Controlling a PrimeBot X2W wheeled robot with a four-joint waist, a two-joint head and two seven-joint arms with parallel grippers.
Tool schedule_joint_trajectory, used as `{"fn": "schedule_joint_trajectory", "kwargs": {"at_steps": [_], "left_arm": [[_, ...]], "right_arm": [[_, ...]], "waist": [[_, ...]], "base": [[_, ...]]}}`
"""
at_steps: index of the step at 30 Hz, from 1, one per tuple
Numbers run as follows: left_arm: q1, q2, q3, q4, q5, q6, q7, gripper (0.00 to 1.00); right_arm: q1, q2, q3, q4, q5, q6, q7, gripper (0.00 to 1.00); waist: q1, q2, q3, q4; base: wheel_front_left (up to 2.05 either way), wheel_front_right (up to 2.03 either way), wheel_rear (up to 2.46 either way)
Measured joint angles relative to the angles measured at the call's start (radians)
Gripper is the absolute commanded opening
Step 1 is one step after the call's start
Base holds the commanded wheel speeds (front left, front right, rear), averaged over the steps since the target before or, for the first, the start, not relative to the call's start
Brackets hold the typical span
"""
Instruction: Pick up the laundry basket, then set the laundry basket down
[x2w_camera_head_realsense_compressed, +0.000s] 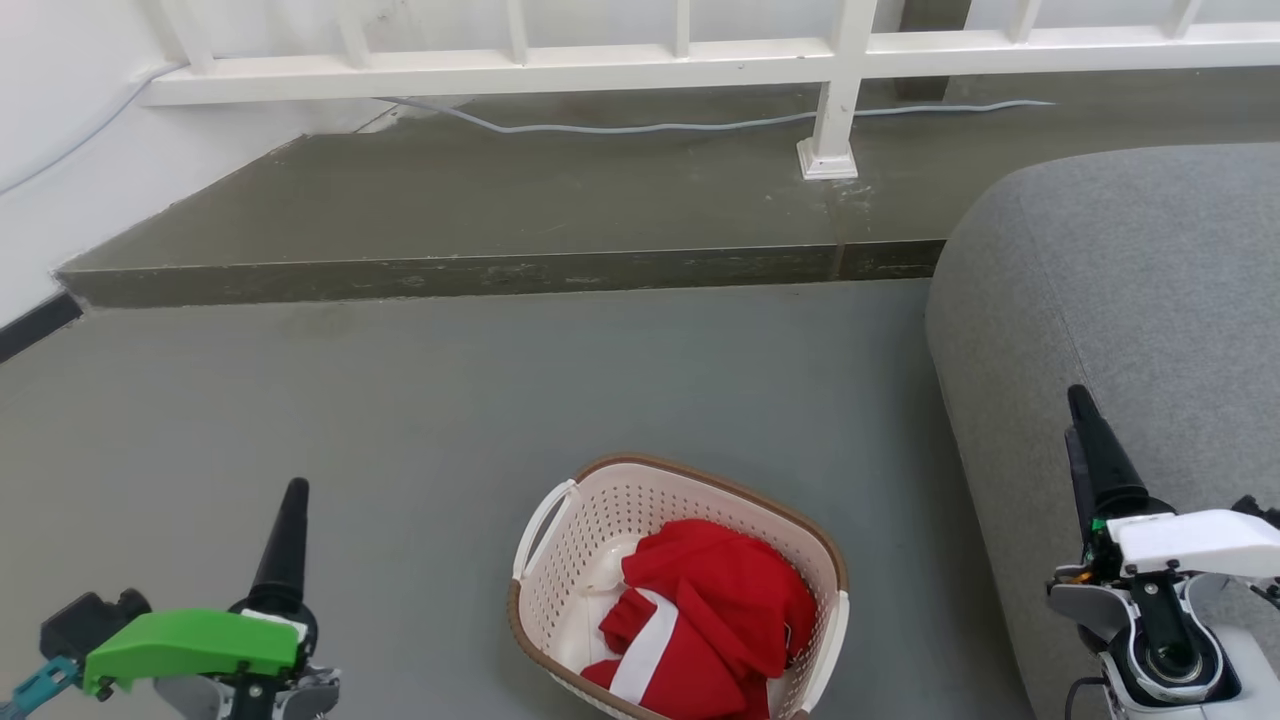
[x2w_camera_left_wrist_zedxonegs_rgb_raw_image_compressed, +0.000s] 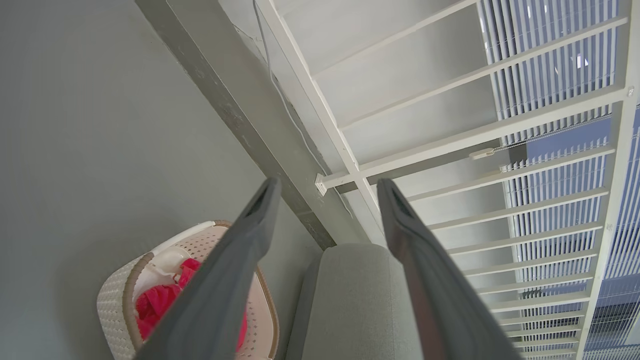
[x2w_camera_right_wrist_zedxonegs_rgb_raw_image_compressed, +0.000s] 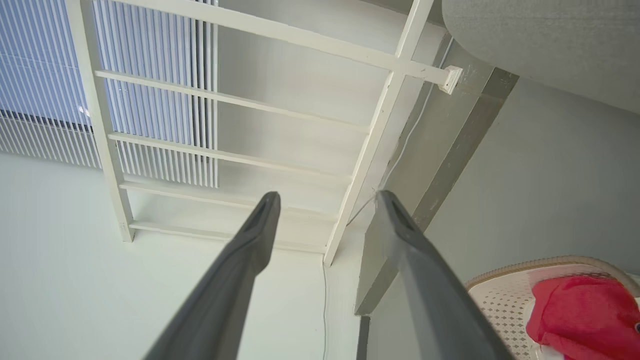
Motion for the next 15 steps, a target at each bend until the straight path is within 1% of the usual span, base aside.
{"fn": "schedule_joint_trajectory", "kwargs": {"at_steps": [9, 15], "left_arm": [[-0.020, 0.010, -0.023, -0.016, 0.182, 0.000, -0.027, 1.00], [-0.022, 0.009, -0.042, -0.033, 0.298, 0.010, -0.051, 1.00]], "right_arm": [[-0.012, -0.041, 0.058, -0.001, -0.146, 0.000, -0.034, 1.00], [-0.021, -0.053, 0.083, 0.005, -0.250, 0.000, -0.055, 1.00]], "waist": [[0.0001, 0.0000, 0.000, -0.006], [0.0001, 0.0000, -0.001, -0.010]], "base": [[0.00, 0.00, 0.00], [0.00, 0.00, 0.00]]}}
